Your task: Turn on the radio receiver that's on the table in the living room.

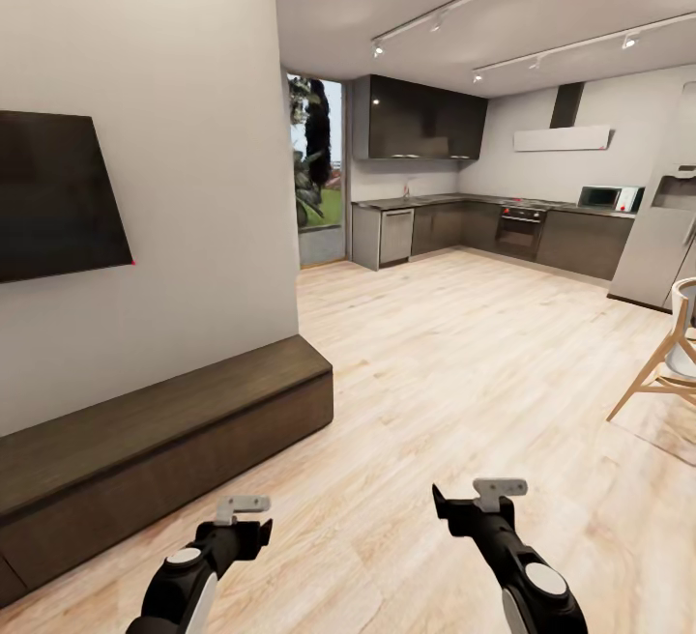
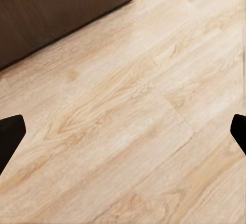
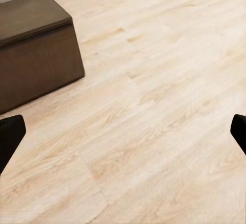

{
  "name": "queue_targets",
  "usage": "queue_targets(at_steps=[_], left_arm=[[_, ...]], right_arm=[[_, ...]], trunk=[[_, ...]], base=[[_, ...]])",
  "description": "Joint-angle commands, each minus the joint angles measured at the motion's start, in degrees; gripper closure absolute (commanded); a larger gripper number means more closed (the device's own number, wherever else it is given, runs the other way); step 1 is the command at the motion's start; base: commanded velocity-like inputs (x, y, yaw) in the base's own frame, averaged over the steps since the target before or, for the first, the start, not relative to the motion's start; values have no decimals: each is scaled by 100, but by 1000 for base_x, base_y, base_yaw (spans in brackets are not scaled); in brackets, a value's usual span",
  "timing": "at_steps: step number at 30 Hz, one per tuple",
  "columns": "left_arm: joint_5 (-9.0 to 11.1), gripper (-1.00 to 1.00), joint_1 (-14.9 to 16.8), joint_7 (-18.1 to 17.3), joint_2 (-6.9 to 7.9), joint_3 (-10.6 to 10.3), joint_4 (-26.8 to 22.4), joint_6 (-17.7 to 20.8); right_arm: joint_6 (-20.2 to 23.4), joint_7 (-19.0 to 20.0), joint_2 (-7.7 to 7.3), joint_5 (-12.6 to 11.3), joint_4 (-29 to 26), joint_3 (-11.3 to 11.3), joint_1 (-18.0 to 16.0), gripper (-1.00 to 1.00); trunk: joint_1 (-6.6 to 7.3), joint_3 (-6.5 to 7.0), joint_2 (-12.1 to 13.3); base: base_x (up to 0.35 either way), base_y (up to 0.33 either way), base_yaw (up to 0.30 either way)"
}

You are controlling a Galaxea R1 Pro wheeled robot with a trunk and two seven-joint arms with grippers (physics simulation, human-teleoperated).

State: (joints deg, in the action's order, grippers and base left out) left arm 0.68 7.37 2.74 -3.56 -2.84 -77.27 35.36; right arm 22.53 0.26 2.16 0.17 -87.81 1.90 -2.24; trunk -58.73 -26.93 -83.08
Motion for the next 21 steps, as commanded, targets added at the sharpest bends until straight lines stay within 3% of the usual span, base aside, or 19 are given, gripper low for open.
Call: queue_targets(at_steps=[1, 6, 12, 21], left_arm=[[0, -100, 0, 0, -3, -37, -3, -9], [-16, -100, 1, 12, 6, -450, -14, -201], [-18, -100, 1, 31, 35, -544, -14, -674], [-9, -100, 1, 42, 30, -564, 5, -837]], right_arm=[[-37, 2, -1, 0, -2, 8, 1, -100], [-223, 4, -17, 5, -9, 33, -1, -100], [-259, 1, -33, 13, -4, 36, 1, -100], [-266, -15, -40, 32, 7, 20, -4, -100]], trunk=[[0, 0, 0], [0, 0, 0], [0, 0, 0], [0, 0, 0]], base=[[0, 0, 0], [0, 0, 0], [0, 0, 0], [0, 0, 0]])
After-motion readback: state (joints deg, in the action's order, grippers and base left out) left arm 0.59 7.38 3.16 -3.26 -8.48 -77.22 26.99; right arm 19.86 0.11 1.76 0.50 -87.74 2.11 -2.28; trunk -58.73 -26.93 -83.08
